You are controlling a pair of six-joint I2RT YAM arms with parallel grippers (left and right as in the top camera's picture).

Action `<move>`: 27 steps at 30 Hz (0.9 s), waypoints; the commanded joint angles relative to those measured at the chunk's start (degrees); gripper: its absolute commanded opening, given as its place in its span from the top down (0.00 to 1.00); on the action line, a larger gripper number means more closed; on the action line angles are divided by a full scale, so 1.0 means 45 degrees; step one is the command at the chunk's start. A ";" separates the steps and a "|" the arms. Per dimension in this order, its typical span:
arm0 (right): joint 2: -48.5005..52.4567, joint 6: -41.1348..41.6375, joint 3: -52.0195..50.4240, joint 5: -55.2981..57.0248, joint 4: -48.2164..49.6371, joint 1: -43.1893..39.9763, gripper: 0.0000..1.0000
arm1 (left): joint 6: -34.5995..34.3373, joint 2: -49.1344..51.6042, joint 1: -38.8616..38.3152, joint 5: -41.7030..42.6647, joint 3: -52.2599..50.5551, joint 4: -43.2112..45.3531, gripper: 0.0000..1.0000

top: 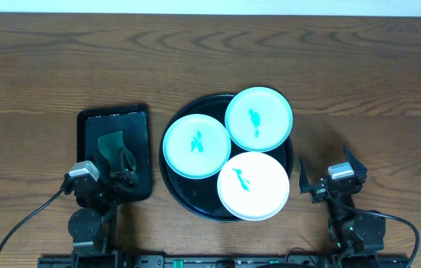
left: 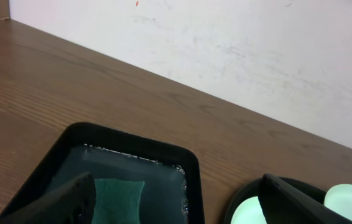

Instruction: Clean dirty plates on tray and stack at the side

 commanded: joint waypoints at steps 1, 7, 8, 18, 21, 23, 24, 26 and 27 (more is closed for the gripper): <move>-0.0019 -0.0175 -0.0019 0.0063 -0.0053 -0.0044 0.01 | 0.0170 -0.0058 0.0034 0.0083 -0.0136 -0.0544 0.16; -0.0019 -0.0175 -0.0019 0.0063 -0.0053 -0.0044 0.01 | 0.0170 -0.0058 0.0034 0.0083 -0.0136 -0.0544 0.16; -0.0019 -0.0175 -0.0019 0.0063 -0.0053 -0.0044 0.01 | 0.0170 -0.0058 0.0034 0.0083 -0.0136 -0.0544 0.16; -0.0019 -0.0175 -0.0019 0.0063 -0.0053 -0.0044 0.01 | 0.0053 0.0019 0.0034 0.0811 -0.0131 -0.0500 0.16; -0.0019 -0.0175 -0.0019 0.0063 -0.0053 -0.0044 0.01 | -0.0034 0.0248 0.0034 0.2293 0.0000 -0.0510 0.16; -0.0019 -0.0175 -0.0019 0.0063 -0.0053 -0.0044 0.01 | -0.0403 0.0607 0.0034 0.2895 0.0175 -0.0656 0.16; -0.0019 -0.0175 -0.0019 0.0063 -0.0053 -0.0044 0.01 | -0.0578 0.0855 0.0034 0.3036 0.0316 -0.0767 0.16; -0.0019 -0.0175 -0.0019 0.0063 -0.0053 -0.0044 0.01 | -0.0821 0.1603 0.0034 0.3128 0.0811 -0.1175 0.16; -0.0019 -0.0175 -0.0019 0.0063 -0.0053 -0.0044 0.01 | -0.0903 0.1991 0.0034 0.3128 0.1122 -0.1379 0.16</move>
